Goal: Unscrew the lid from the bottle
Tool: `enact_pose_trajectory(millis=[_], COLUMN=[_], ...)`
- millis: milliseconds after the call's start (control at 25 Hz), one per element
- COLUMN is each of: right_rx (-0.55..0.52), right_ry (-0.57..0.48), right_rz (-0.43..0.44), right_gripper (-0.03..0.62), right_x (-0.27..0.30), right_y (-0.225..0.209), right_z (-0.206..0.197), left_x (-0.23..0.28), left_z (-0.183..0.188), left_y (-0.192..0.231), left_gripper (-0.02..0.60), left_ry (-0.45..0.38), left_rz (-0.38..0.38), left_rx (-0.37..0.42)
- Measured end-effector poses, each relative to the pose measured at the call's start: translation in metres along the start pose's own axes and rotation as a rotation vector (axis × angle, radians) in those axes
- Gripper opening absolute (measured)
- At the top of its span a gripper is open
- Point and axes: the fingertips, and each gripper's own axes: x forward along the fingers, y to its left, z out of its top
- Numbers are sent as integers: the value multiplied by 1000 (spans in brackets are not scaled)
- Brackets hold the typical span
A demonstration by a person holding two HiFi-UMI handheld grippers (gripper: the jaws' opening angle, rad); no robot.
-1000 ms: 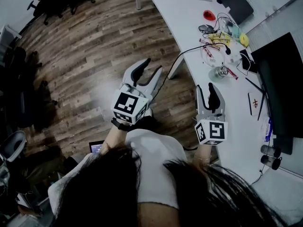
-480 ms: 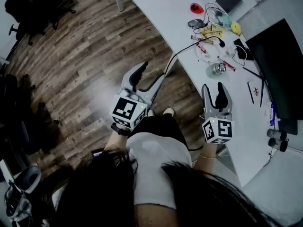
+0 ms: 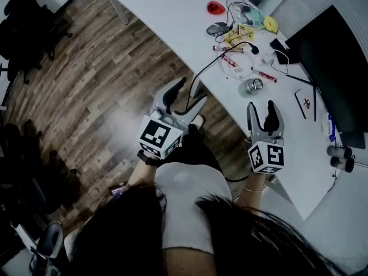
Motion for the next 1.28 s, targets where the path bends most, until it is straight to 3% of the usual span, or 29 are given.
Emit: enact_pose_trajectory(millis=[440, 720, 1280], right_rx=[65, 90, 150], right_ry=[-11, -7, -7], right_rz=[-111, -164, -341], right_gripper=[250, 250, 250], right_x=[63, 76, 42], right_y=[-66, -94, -124], right_z=[8, 9, 5], left_x=[123, 186, 241], left_z=[30, 40, 31], left_y=[17, 2, -53], left_gripper=[313, 313, 313], left_ry=[18, 11, 45], left_rz=[-172, -289, -560], left_rx=[75, 91, 82])
